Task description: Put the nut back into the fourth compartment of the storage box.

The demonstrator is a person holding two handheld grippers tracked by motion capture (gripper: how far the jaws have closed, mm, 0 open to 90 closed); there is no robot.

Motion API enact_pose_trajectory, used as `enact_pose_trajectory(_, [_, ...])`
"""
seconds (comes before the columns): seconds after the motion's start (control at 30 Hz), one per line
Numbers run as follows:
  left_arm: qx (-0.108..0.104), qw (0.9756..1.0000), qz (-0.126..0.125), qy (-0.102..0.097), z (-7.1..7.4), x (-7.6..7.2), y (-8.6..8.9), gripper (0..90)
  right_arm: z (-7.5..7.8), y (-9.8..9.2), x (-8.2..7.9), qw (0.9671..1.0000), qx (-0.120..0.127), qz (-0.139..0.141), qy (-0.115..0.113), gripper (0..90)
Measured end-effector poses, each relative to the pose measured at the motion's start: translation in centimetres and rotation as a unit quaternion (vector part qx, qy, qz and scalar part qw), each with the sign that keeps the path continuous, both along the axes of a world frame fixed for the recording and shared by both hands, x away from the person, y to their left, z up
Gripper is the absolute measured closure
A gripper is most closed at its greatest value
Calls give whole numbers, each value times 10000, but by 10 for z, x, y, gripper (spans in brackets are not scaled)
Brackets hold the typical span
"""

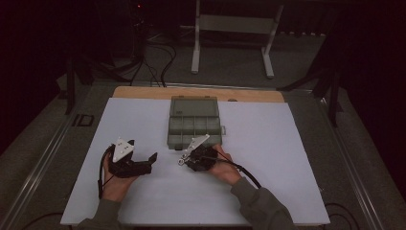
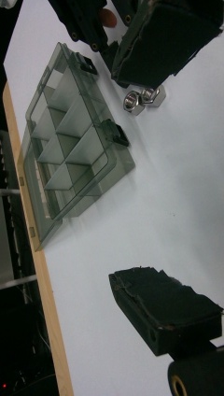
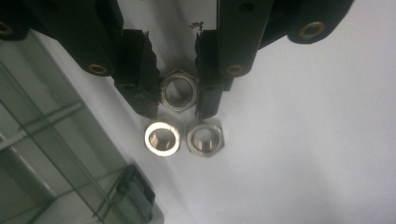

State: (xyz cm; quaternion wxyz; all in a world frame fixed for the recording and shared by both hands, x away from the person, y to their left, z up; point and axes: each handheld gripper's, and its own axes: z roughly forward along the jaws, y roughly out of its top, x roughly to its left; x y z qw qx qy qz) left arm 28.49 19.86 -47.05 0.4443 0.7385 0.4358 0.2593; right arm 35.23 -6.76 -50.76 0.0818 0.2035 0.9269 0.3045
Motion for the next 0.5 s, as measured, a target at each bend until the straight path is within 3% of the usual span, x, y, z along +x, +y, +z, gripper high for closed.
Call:
enact_pose_trajectory(0.3, [-8, 10000, -30, 0, 0, 0, -2, 54, 1, -1, 3, 9996, -260, 90, 32, 632])
enact_pose_trajectory(0.5, [-12, 10000, -32, 4, 0, 0, -2, 55, 0, 1, 5, 9995, -229, 142, 183, 675])
